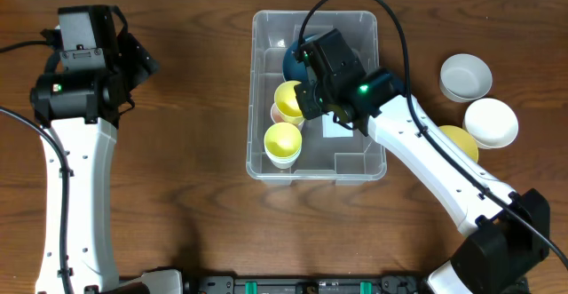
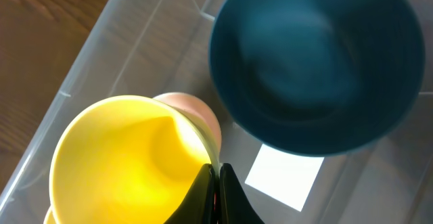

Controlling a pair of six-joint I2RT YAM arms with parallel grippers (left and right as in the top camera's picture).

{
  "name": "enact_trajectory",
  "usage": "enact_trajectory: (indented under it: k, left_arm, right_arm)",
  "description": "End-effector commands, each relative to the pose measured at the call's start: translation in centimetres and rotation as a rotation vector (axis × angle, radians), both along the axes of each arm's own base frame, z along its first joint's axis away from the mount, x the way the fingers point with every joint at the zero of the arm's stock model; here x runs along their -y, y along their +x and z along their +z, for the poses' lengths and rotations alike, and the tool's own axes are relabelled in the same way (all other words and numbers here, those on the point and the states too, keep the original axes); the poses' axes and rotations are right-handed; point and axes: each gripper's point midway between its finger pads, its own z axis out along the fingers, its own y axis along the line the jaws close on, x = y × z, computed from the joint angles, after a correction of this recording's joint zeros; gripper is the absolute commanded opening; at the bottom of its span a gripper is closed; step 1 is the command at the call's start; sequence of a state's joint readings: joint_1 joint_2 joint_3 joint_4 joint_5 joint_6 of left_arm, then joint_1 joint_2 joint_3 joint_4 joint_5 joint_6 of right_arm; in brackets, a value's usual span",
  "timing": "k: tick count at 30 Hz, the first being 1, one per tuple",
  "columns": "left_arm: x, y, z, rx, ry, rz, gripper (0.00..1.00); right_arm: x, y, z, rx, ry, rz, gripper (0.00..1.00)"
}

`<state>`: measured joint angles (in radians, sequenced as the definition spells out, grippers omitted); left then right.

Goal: Pack container
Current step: 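Carry the yellow cup and stack it onto the pink cup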

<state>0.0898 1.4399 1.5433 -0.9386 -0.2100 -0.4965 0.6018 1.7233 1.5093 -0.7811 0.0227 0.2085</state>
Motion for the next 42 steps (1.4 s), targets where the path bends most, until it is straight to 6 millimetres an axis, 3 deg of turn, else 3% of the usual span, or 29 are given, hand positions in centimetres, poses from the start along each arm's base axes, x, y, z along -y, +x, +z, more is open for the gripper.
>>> enact_trajectory:
  k: [1, 13, 23, 28, 33, 39, 42]
  left_arm:
    - [-0.2, 0.0, 0.6, 0.011, 0.013, 0.004, 0.98]
    - [-0.2, 0.0, 0.6, 0.011, 0.013, 0.004, 0.98]
    - [-0.2, 0.0, 0.6, 0.011, 0.013, 0.004, 0.98]
    - [-0.2, 0.0, 0.6, 0.011, 0.013, 0.004, 0.98]
    - [-0.2, 0.0, 0.6, 0.011, 0.014, 0.004, 0.98]
    - [-0.2, 0.0, 0.6, 0.011, 0.013, 0.004, 0.98]
    - [-0.2, 0.0, 0.6, 0.011, 0.014, 0.004, 0.98]
  right_arm:
    - [-0.4, -0.2, -0.1, 0.000, -0.009, 0.005, 0.01]
    - [-0.7, 0.2, 0.1, 0.019, 0.004, 0.006, 0.01]
    - [-0.9, 0.4, -2.0, -0.020, -0.019, 0.010, 0.03]
    - [-1.4, 0.7, -1.9, -0.008, -0.005, 0.024, 0.06]
    - [-1.5, 0.8, -1.8, -0.004, -0.002, 0.024, 0.40]
    - [-0.5, 0.8, 0.1, 0.018, 0.010, 0.005, 0.47]
    - [2.0, 0.8, 1.9, 0.031, 0.012, -0.073, 0.48]
